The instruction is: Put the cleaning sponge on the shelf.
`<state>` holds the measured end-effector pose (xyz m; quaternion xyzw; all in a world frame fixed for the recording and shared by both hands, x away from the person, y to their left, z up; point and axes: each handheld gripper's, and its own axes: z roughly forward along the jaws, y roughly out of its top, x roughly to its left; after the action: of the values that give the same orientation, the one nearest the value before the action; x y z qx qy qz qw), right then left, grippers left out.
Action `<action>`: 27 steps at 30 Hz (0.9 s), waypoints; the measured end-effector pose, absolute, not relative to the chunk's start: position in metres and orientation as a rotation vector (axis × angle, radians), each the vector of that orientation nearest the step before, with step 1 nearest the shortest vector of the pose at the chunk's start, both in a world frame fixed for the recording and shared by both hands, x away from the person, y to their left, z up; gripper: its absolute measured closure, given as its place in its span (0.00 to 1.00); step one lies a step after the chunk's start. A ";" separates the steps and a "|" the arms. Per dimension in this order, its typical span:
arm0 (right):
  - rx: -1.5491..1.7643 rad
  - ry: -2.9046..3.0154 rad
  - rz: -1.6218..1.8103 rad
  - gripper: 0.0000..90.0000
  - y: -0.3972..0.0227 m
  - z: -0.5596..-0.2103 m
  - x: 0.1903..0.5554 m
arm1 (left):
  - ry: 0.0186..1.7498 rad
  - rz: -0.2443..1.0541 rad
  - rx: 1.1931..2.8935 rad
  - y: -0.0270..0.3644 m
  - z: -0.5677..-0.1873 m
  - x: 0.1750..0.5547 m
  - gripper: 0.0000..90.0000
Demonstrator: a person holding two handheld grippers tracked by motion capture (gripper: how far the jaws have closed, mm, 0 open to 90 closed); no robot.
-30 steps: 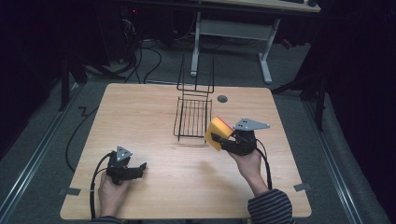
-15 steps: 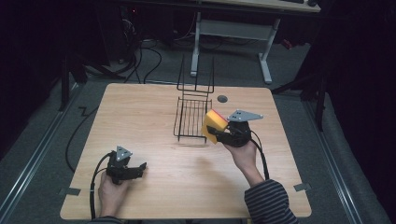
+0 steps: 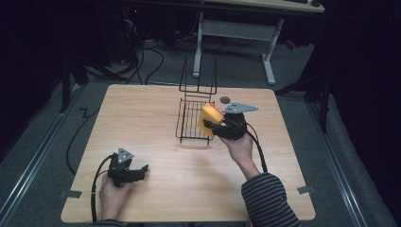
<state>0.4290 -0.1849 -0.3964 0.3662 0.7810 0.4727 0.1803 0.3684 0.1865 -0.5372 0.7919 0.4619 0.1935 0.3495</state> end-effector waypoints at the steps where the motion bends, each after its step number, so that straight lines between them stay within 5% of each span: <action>1: 1.032 2.209 1.329 0.67 -0.183 -0.396 0.431 | 1.197 0.501 2.052 0.186 -0.537 0.368 0.19; 27: 1.067 2.218 1.269 0.67 -0.158 -0.420 0.466 | 1.197 0.502 2.053 0.187 -0.537 0.368 0.19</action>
<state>0.4657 -0.1583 -0.4203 0.3788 0.7871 0.4503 0.1850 0.3684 0.1865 -0.5372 0.7921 0.4617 0.1936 0.3491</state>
